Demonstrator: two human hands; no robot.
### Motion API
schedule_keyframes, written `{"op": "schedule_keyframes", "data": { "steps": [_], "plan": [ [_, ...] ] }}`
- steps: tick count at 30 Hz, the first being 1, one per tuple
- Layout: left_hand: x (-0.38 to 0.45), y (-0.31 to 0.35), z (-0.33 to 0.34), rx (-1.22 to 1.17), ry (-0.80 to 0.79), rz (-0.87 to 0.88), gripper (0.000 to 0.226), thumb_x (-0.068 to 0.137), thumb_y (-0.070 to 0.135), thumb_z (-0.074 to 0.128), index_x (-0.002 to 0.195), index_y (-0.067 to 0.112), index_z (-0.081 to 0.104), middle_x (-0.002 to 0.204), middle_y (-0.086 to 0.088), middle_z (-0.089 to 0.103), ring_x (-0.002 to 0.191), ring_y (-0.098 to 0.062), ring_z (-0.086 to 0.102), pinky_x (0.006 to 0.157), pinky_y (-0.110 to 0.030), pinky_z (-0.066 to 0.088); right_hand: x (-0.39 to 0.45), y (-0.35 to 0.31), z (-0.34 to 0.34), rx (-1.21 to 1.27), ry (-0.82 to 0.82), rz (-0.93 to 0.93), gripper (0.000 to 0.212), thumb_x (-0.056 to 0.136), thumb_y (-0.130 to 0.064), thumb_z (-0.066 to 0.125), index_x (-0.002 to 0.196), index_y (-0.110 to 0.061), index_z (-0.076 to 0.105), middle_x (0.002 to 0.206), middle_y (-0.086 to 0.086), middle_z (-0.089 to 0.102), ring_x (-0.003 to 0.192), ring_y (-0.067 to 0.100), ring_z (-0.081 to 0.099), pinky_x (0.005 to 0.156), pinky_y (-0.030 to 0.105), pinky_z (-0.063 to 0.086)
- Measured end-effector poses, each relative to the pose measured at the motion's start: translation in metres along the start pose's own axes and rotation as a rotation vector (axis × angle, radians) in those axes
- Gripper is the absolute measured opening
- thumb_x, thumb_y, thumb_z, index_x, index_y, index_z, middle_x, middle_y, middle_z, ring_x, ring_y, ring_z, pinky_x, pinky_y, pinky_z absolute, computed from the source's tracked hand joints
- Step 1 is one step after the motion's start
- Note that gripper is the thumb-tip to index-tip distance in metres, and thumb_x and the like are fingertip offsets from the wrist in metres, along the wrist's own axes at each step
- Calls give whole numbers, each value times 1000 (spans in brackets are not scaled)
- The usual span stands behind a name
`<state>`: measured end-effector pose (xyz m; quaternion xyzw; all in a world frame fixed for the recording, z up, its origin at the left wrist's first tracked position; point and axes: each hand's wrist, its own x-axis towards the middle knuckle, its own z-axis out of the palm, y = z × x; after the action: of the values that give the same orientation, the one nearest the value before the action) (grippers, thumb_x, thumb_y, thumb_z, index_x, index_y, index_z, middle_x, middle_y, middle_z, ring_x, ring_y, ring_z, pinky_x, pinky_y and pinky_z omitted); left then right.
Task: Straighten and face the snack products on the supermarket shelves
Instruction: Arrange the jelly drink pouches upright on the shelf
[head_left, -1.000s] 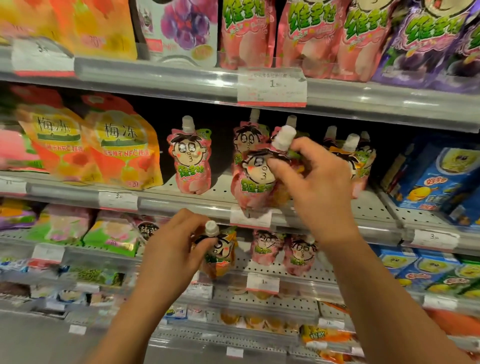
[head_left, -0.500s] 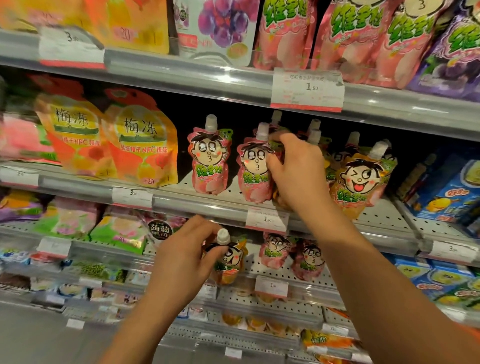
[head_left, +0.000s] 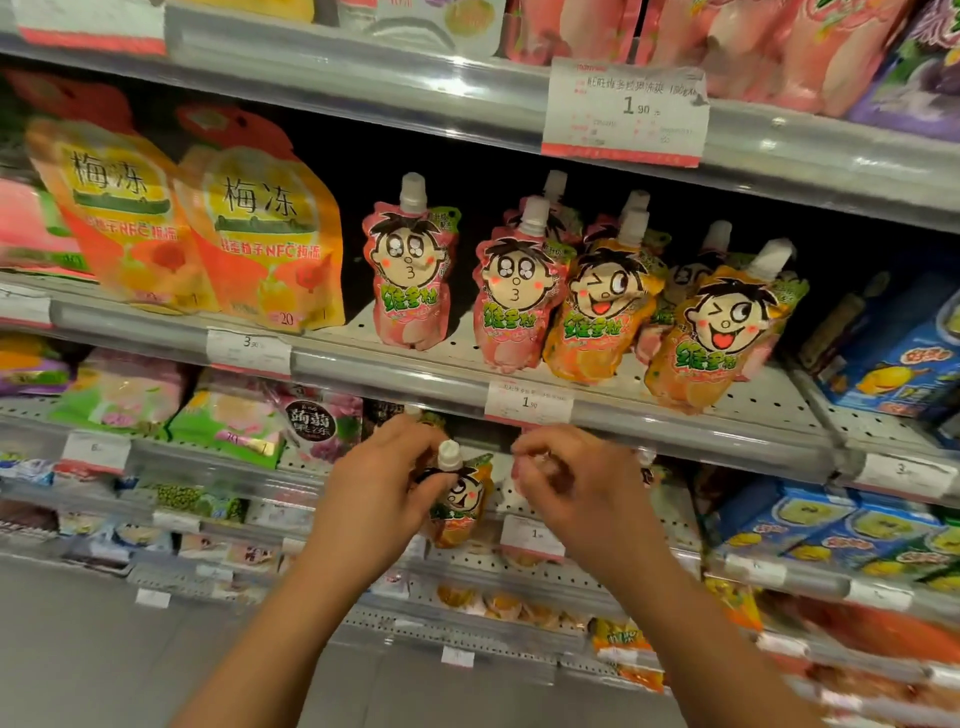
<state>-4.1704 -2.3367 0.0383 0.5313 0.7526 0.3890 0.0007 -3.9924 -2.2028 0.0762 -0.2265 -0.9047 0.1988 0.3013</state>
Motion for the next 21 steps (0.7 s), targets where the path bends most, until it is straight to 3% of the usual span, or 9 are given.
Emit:
{"op": "schedule_keyframes", "data": {
  "steps": [2, 7, 11, 14, 16, 18, 21],
  "plan": [
    [-2, -4, 10, 2, -11, -10, 22, 84, 25, 80, 101, 28, 66, 96, 19, 54, 82, -7, 55, 69, -29, 45, -23, 20, 24, -28, -174, 100, 17, 96, -32, 65, 113, -33, 69, 101, -19, 70, 77, 2, 65, 73, 29, 56],
    [-11, -8, 34, 53, -69, -39, 23, 85, 27, 79, 98, 33, 60, 93, 20, 49, 76, -6, 51, 63, -27, 39, -38, 62, 47, -56, 130, 303, 20, 93, -16, 68, 113, -21, 69, 113, -7, 65, 79, 3, 61, 67, 28, 55],
    [-14, -8, 40, 60, -85, -55, 23, 86, 29, 78, 98, 34, 59, 94, 21, 49, 79, -8, 53, 64, -30, 44, -32, 75, 51, -236, 125, 296, 47, 92, -17, 67, 137, -17, 54, 140, 3, 49, 90, 22, 66, 63, 34, 55],
    [-15, -4, 41, 69, -82, -59, 21, 86, 30, 77, 100, 34, 61, 97, 23, 49, 80, -6, 53, 65, -29, 42, -23, 79, 56, -298, 94, 358, 57, 91, -21, 69, 143, -10, 49, 145, 11, 49, 94, 30, 67, 67, 38, 56],
    [-16, -3, 40, 77, -81, -50, 21, 86, 30, 77, 100, 34, 62, 97, 23, 49, 80, -6, 52, 65, -29, 43, -14, 84, 59, -331, 110, 321, 54, 90, -24, 74, 134, 1, 56, 130, 21, 61, 94, 37, 69, 68, 40, 58],
    [-17, -4, 39, 76, -81, -46, 22, 86, 29, 78, 99, 33, 61, 97, 23, 49, 80, -7, 54, 64, -30, 45, -9, 92, 64, -357, 136, 269, 44, 86, -25, 74, 113, 8, 65, 95, 24, 70, 77, 39, 70, 58, 38, 57],
    [-18, -5, 38, 74, -79, -54, 21, 86, 29, 77, 99, 33, 62, 98, 22, 52, 80, -8, 56, 64, -30, 46, -2, 100, 68, -280, 182, 274, 29, 81, -25, 71, 82, 4, 66, 64, 18, 62, 60, 38, 64, 51, 37, 49]
  ]
}}
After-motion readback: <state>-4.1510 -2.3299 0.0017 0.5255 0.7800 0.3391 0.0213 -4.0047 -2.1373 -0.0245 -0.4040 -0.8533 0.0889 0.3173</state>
